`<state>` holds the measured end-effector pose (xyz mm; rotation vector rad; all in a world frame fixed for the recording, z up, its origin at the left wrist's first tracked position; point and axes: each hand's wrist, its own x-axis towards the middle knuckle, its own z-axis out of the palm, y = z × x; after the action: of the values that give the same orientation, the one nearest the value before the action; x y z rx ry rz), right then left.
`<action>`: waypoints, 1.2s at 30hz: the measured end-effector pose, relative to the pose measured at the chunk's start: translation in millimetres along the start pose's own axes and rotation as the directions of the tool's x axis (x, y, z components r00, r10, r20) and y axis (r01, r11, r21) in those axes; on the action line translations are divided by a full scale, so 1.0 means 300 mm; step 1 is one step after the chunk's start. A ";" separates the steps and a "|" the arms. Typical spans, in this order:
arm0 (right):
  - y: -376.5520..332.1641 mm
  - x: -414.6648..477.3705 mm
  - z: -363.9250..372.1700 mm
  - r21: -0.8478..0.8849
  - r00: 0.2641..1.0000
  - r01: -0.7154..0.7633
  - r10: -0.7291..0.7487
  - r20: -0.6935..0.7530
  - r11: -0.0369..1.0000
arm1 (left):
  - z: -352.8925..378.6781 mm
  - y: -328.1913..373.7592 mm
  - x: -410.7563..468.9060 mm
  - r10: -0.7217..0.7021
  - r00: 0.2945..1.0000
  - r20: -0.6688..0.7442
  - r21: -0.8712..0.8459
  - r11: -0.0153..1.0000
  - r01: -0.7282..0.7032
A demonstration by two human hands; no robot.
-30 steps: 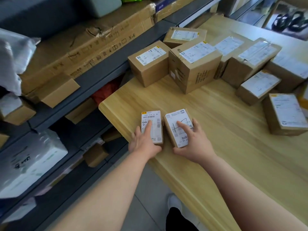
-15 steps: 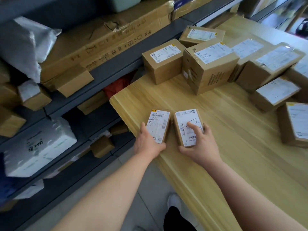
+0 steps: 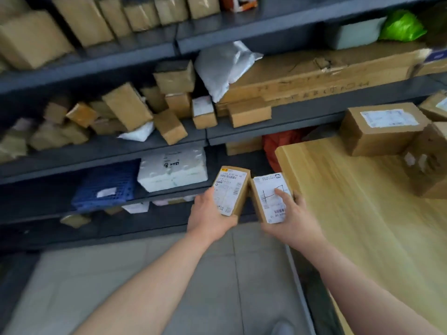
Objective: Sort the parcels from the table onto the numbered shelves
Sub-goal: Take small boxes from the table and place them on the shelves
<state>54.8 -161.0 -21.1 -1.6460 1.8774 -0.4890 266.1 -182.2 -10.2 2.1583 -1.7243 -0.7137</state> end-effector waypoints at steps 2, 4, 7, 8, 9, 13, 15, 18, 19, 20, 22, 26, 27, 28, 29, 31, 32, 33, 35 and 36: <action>-0.140 0.009 0.070 -0.017 0.996 0.088 -0.087 0.032 0.996 | -0.103 -0.118 -0.032 -0.059 0.995 -0.082 -0.052 0.997 0.055; -0.297 0.001 0.150 -0.025 0.981 0.177 -0.174 0.084 0.984 | -0.218 -0.253 -0.076 -0.123 0.974 -0.188 -0.117 0.988 0.102; -0.548 -0.040 0.299 -0.074 0.937 0.319 -0.303 0.172 0.945 | -0.388 -0.488 -0.170 -0.227 0.923 -0.310 -0.221 0.962 0.162; -0.588 -0.049 0.320 -0.076 0.934 0.325 -0.307 0.181 0.943 | -0.415 -0.523 -0.183 -0.238 0.917 -0.321 -0.231 0.958 0.168; -0.666 -0.077 0.370 -0.075 0.921 0.357 -0.337 0.198 0.931 | -0.464 -0.600 -0.214 -0.273 0.899 -0.343 -0.247 0.949 0.194; -0.973 -0.203 0.612 -0.069 0.845 0.489 -0.453 0.285 0.870 | -0.655 -0.931 -0.346 -0.379 0.829 -0.412 -0.314 0.913 0.261; -1.115 -0.271 0.729 -0.074 0.802 0.552 -0.505 0.317 0.831 | -0.737 -1.082 -0.406 -0.422 0.793 -0.440 -0.345 0.894 0.284; -1.298 -0.358 0.891 -0.068 0.745 0.621 -0.561 0.361 0.781 | -0.855 -1.269 -0.502 -0.477 0.721 -0.503 -0.373 0.872 0.316; -1.355 -0.386 0.938 -0.067 0.723 0.643 -0.575 0.383 0.763 | -0.892 -1.325 -0.536 -0.493 0.693 -0.526 -0.378 0.865 0.328; -1.410 -0.413 0.986 -0.065 0.698 0.666 -0.591 0.405 0.743 | -0.927 -1.379 -0.572 -0.511 0.664 -0.545 -0.384 0.857 0.344; -1.519 -0.468 1.073 -0.055 0.644 0.714 -0.625 0.441 0.698 | -0.993 -1.480 -0.638 -0.543 0.609 -0.577 -0.393 0.839 0.376; -1.740 -0.544 1.235 -0.007 0.542 0.789 -0.689 0.481 0.615 | -1.119 -1.669 -0.728 -0.634 0.464 -0.619 -0.428 0.767 0.477; -1.795 -0.555 1.273 0.005 0.514 0.806 -0.703 0.491 0.593 | -1.150 -1.710 -0.744 -0.642 0.440 -0.628 -0.438 0.759 0.482; -1.848 -0.565 1.312 0.016 0.488 0.821 -0.716 0.500 0.571 | -1.180 -1.750 -0.757 -0.646 0.420 -0.637 -0.446 0.754 0.483; -1.900 -0.573 1.352 0.032 0.461 0.834 -0.727 0.509 0.551 | -1.208 -1.789 -0.770 -0.646 0.401 -0.650 -0.449 0.752 0.483; -2.006 -0.584 1.439 0.073 0.405 0.854 -0.748 0.526 0.514 | -1.265 -1.871 -0.782 -0.649 0.356 -0.672 -0.452 0.741 0.497; -2.060 -0.586 1.485 0.089 0.377 0.866 -0.758 0.532 0.493 | -1.294 -1.914 -0.782 -0.661 0.329 -0.675 -0.461 0.725 0.511; -2.115 -0.586 1.531 0.105 0.348 0.876 -0.768 0.537 0.470 | -1.324 -1.954 -0.780 -0.680 0.300 -0.669 -0.480 0.704 0.524; -2.223 -0.578 1.619 0.147 0.290 0.890 -0.783 0.550 0.432 | -1.382 -2.031 -0.764 -0.729 0.235 -0.642 -0.532 0.645 0.548; -2.277 -0.572 1.656 0.165 0.264 0.893 -0.786 0.559 0.418 | -1.410 -2.069 -0.754 -0.750 0.204 -0.629 -0.556 0.618 0.556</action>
<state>906.4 -55.4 59.2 -2.5264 0.4263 -0.1491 970.5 153.2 71.3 2.3955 -0.1266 0.0926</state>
